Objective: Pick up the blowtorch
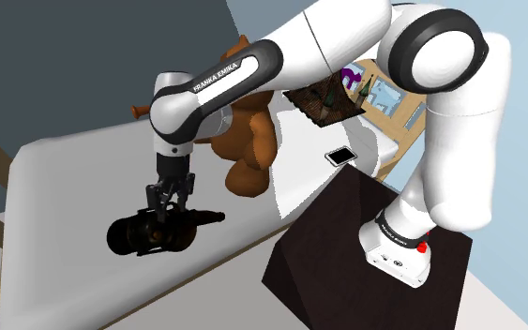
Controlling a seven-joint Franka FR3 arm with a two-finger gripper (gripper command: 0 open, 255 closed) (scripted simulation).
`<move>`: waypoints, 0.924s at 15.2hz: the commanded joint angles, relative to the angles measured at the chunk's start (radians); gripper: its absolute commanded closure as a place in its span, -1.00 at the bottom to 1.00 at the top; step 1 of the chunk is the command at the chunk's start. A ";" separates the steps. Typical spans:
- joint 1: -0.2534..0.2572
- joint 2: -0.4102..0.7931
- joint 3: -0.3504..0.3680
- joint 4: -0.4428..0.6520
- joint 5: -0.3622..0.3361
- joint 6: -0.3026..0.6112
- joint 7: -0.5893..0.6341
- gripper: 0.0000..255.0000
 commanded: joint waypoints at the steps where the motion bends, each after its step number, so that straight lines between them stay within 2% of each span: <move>1: -0.001 -0.013 0.000 0.001 -0.001 -0.013 0.006 1.00; 14: -0.012 -0.108 0.003 0.041 -0.009 -0.135 0.066 1.00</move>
